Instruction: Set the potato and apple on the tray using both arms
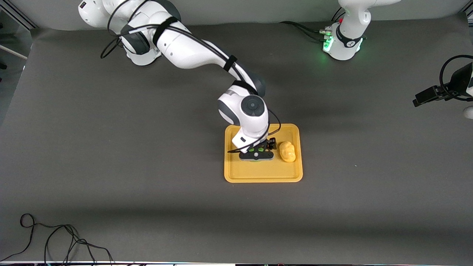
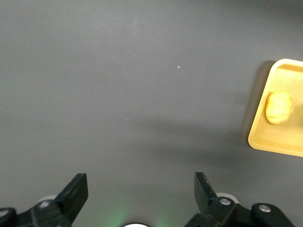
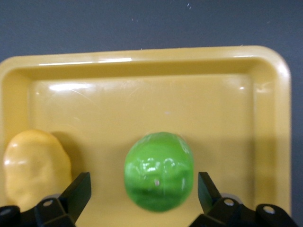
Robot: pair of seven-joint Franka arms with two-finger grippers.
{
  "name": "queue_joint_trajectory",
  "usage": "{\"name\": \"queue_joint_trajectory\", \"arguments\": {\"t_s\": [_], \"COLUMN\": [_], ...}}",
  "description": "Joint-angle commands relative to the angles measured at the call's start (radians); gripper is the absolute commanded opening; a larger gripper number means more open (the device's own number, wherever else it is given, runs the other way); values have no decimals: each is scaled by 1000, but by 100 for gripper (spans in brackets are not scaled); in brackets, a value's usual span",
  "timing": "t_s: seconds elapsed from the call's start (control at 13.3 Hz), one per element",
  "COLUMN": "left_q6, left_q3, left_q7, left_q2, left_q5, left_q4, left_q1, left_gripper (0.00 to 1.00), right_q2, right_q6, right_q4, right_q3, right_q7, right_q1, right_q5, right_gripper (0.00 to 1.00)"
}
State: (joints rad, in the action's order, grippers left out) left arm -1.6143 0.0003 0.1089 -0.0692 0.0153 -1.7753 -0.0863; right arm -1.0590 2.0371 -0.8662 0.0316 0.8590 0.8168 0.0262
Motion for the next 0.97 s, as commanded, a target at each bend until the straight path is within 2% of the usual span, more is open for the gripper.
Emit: {"name": "queue_joint_trajectory", "arguments": {"t_s": [0.0, 0.3, 0.45, 0.67, 0.9], "left_q6": [-7, -13, -13, -16, -15], "left_q3": [-2, -2, -2, -3, -13], "left_q7": [17, 44, 44, 43, 41], "left_q2": [-15, -15, -15, -17, -20], "left_q5": [-6, -5, -5, -14, -35], "left_q4": [-7, -7, -7, -6, -1], "left_q1": [0, 2, 2, 3, 11], "left_gripper": [100, 100, 100, 100, 100], "right_q2": [166, 367, 477, 675, 815], "right_q6": [-202, -473, -573, -569, -538], "right_q4": [-19, -25, -89, -303, -456], "right_q3": [-2, 11, 48, 163, 163], "right_q7": [26, -29, -157, -412, -645], "right_q1": [-2, -76, -117, -163, -353], "right_q5": [6, 17, 21, 11, -40], "right_gripper": [100, 100, 100, 100, 100]}}
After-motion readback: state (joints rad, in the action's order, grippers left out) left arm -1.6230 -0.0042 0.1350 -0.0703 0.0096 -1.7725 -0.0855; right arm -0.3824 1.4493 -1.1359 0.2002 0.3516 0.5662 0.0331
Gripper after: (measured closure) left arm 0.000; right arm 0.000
